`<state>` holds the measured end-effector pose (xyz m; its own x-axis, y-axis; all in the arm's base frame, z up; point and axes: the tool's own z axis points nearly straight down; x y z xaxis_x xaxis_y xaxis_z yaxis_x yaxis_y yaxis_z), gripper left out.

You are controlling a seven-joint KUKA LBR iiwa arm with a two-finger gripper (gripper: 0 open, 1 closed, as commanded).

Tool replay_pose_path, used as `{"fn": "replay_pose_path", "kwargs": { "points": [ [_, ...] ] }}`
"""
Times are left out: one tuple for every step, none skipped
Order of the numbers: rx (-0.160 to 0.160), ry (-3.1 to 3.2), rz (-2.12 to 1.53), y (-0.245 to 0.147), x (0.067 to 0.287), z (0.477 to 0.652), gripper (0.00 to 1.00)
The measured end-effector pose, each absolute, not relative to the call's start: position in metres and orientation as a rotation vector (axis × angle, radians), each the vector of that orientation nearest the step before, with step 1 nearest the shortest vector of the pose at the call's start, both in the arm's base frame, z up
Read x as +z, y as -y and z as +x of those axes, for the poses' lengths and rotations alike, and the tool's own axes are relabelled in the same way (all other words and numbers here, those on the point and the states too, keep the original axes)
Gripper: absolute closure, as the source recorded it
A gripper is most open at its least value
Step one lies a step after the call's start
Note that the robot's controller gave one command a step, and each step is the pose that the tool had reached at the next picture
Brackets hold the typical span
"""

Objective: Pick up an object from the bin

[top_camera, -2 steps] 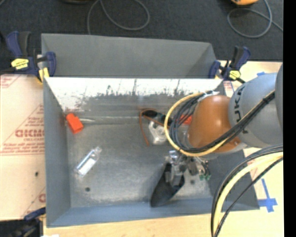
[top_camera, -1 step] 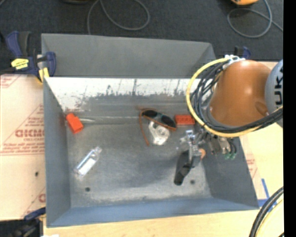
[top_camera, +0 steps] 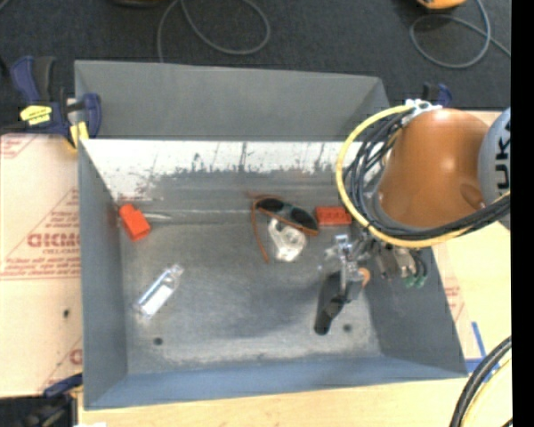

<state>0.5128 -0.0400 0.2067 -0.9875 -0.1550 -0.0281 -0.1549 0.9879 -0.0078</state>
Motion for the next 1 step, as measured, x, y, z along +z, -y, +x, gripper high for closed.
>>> {"fn": "replay_pose_path", "kwargs": {
  "points": [
    [-0.009, -3.103, -0.244, 0.0400, 0.2067, 0.5128, 1.00]
  ]
}}
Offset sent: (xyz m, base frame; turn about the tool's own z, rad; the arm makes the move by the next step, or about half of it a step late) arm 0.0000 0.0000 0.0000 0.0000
